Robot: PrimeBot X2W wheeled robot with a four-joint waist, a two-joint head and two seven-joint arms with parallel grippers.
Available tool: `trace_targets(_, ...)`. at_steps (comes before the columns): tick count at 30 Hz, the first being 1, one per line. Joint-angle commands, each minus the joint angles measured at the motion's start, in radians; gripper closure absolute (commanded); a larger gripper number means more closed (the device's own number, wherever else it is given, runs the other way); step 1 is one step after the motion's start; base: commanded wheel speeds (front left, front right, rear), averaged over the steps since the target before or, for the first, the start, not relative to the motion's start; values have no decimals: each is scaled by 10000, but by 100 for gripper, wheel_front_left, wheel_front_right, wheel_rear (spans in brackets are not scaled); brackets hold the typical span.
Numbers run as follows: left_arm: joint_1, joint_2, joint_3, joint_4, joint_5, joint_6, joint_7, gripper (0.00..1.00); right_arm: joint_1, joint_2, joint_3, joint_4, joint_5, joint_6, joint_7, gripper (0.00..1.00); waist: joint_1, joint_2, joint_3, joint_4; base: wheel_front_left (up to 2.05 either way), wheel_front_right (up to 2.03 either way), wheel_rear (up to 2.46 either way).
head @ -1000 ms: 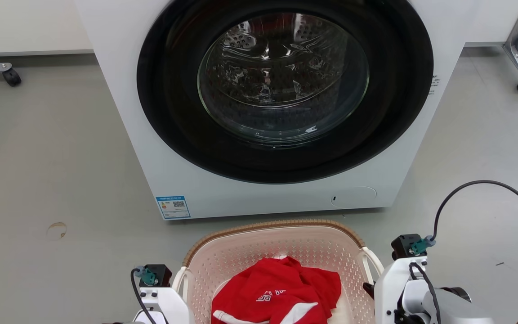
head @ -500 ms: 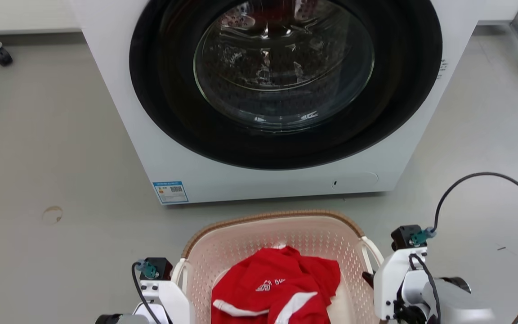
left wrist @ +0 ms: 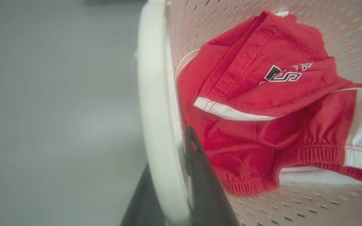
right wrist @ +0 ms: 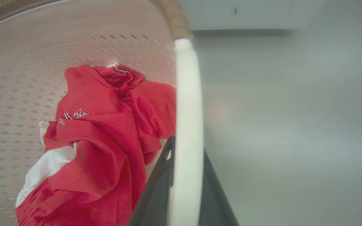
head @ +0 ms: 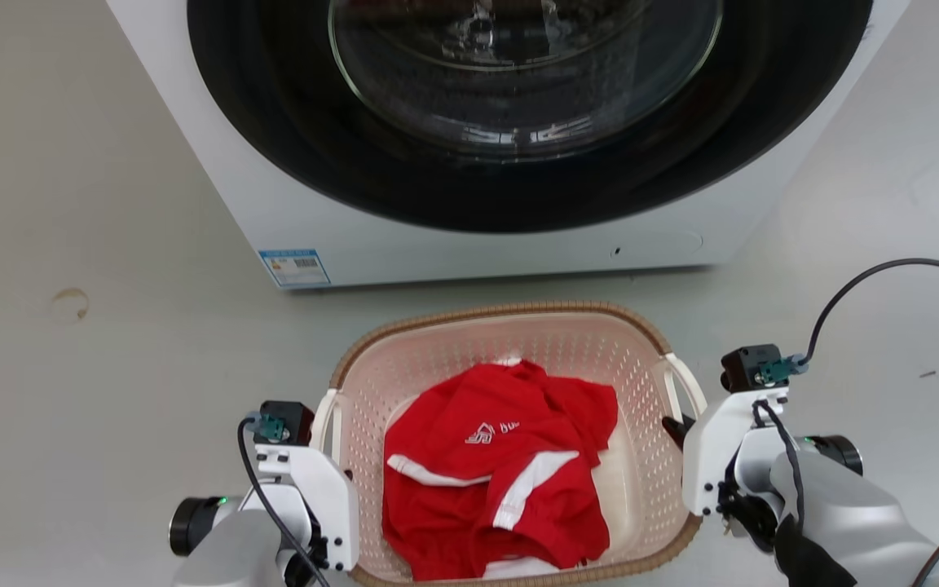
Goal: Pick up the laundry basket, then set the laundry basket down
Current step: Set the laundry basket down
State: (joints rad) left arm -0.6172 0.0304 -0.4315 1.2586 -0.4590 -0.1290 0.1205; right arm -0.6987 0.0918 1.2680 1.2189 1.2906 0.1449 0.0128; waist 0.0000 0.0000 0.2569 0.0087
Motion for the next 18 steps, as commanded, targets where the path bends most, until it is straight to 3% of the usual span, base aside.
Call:
trace_targets(1,-84,1539,236,322,167,435,-56,100,-345,-1420,-100,653,-93,-142,-368,100,0,0,447,-1,0,0,0)
trace_targets(18,-2022,1319,-85,322,313,556,-919,100,-1885,-1635,-631,717,-512,-142,-1574,100,0,0,3631,74,0,0,0)
